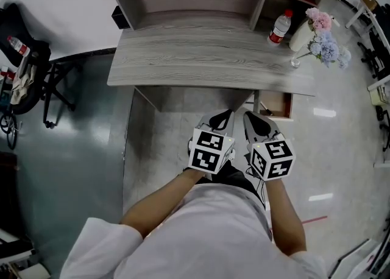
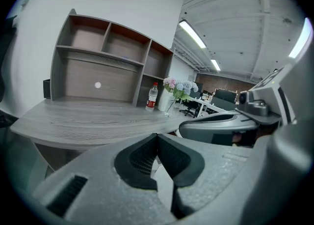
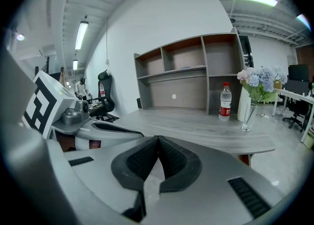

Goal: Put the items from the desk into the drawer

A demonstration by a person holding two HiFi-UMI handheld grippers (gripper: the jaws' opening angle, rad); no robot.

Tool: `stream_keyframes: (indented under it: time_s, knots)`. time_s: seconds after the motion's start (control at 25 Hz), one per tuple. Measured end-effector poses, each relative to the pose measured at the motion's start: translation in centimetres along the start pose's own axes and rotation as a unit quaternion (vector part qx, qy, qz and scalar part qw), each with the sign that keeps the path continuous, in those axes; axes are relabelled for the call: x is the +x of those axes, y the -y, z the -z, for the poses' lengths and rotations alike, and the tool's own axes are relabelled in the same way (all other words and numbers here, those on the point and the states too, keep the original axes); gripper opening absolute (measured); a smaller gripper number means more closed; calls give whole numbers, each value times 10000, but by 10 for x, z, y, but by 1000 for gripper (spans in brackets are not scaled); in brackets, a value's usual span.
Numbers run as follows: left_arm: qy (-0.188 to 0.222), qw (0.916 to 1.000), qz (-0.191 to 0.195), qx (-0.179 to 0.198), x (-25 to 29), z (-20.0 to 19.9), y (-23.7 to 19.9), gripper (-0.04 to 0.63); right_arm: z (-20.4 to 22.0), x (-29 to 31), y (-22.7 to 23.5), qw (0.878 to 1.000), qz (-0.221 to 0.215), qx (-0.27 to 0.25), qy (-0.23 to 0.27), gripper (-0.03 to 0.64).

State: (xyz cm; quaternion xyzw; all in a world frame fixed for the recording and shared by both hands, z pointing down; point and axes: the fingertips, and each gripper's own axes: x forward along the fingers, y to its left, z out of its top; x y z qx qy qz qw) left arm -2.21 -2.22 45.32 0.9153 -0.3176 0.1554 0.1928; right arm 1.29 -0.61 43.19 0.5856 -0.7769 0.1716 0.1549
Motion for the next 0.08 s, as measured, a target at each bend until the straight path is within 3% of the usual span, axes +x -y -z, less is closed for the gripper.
stream_keyframes:
  time_s: [0.08]
  knots:
    - [-2, 10000, 9, 2, 1, 0, 1, 3, 1, 0, 0, 10000, -7, 0, -9, 2]
